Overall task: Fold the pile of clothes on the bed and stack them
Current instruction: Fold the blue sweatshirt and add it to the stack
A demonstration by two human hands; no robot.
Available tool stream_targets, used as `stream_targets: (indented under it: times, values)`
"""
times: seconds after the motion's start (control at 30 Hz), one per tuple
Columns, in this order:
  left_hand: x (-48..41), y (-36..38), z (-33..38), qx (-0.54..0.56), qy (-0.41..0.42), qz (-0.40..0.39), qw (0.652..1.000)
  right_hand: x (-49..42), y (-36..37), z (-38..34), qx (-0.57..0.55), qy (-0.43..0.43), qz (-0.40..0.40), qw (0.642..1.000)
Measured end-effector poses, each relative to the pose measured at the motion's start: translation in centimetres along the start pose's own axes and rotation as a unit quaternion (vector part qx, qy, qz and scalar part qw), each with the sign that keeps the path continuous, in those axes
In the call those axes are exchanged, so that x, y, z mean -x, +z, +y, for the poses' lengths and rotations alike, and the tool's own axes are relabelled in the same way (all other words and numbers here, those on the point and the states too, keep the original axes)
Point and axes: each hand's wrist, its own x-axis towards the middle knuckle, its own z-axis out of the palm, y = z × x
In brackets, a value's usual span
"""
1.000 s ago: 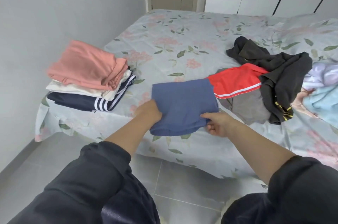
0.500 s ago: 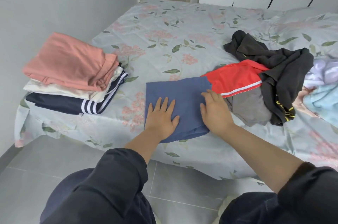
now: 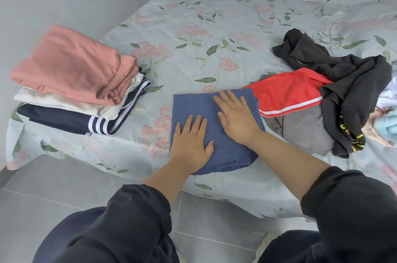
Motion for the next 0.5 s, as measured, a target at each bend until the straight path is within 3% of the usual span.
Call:
stream_targets:
  times: [0.07,0.1,0.23,0.27,0.33,0.37,0.43,0.5]
  values:
    - [0.1,0.1,0.0,0.0,0.0,0.001,1.0,-1.0,0.7,1.6,0.023,0.002,-0.117,0.993]
    - [0.1,0.1,0.0,0.001,0.0,0.003,1.0,-1.6,0.9,2.6,0.041,0.033,-0.135,0.989]
    - [0.1,0.1,0.0,-0.001,-0.001,0.003,1.0,-3.2,0.2,4.5,0.048,0.213,-0.078,0.973]
    - [0.2,0.2,0.0,-0.002,0.001,0.004,1.0,-3.0,0.0,4.3,0.047,0.212,-0.038,0.975]
    - [0.1,0.3,-0.1,-0.001,0.001,0.008,1.0,-1.3,0.1,3.3,0.029,0.132,0.044,0.99]
    - [0.1,0.3,-0.1,0.0,0.0,0.008,1.0,0.2,0.2,2.8,0.016,0.074,0.037,0.996]
    - [0.2,0.3,-0.1,0.0,0.001,0.01,1.0,3.5,1.0,2.2,0.016,0.006,-0.057,0.998]
    - [0.2,0.2,0.0,-0.003,0.001,0.006,1.0,5.5,1.6,3.5,0.052,0.045,-0.095,0.993]
